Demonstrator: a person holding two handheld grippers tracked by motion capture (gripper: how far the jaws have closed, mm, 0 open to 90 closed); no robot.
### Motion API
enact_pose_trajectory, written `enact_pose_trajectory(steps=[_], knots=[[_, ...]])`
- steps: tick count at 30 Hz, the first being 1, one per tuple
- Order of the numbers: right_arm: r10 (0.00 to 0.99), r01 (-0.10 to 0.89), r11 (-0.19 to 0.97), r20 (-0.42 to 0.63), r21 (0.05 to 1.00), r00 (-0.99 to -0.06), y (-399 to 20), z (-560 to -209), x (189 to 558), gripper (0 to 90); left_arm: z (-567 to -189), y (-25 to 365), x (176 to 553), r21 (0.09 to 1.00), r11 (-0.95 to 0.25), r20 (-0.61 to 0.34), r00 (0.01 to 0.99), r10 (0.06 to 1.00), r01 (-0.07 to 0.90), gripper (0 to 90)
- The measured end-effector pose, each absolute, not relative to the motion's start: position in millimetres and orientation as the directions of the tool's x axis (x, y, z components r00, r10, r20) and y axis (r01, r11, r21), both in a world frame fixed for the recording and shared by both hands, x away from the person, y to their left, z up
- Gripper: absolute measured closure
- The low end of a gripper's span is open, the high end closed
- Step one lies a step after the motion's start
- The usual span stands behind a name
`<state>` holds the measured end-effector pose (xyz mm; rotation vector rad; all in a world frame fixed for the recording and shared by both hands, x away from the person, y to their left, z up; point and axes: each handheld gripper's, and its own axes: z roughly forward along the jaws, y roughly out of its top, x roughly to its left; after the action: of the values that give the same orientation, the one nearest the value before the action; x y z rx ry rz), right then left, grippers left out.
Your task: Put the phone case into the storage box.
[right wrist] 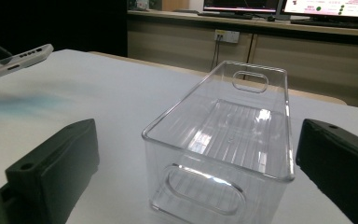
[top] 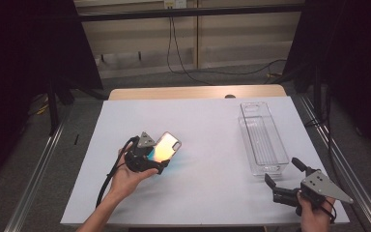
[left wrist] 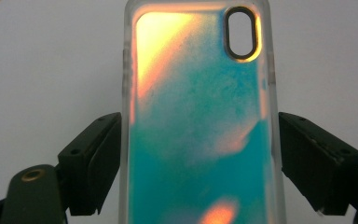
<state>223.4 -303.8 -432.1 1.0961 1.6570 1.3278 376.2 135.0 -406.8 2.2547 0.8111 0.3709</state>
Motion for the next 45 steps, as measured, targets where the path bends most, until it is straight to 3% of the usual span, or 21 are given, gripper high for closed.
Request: enact_pose_trajectory(steps=[7,13,20,30,32,45], knots=[[0.912,0.249,0.090,0.020,0.964,-0.409,-292,-428,222,0.0,-406,129,371,0.707,-0.565,0.046,0.768,0.638,0.427,17.3],[0.872,0.245,0.168,-0.028,0.955,-0.489,-277,-426,222,0.0,-405,123,366,0.711,-0.565,0.053,0.769,0.637,0.419,17.2],[0.877,0.261,0.166,-0.021,0.951,-0.481,-263,-425,224,1.4,-404,117,360,0.726,-0.560,0.067,0.770,0.634,0.398,17.3],[0.843,0.278,0.189,-0.011,0.942,-0.537,-246,-419,229,4.5,-401,105,353,0.740,-0.563,0.101,0.768,0.633,0.367,17.3],[0.848,0.284,0.215,-0.034,0.934,-0.530,-240,-416,233,8.4,-401,103,352,0.744,-0.564,0.107,0.769,0.630,0.359,17.3],[0.834,0.319,0.224,-0.012,0.921,-0.552,-219,-409,266,10.7,-397,83,356,0.763,-0.572,0.164,0.765,0.622,0.302,17.3]])
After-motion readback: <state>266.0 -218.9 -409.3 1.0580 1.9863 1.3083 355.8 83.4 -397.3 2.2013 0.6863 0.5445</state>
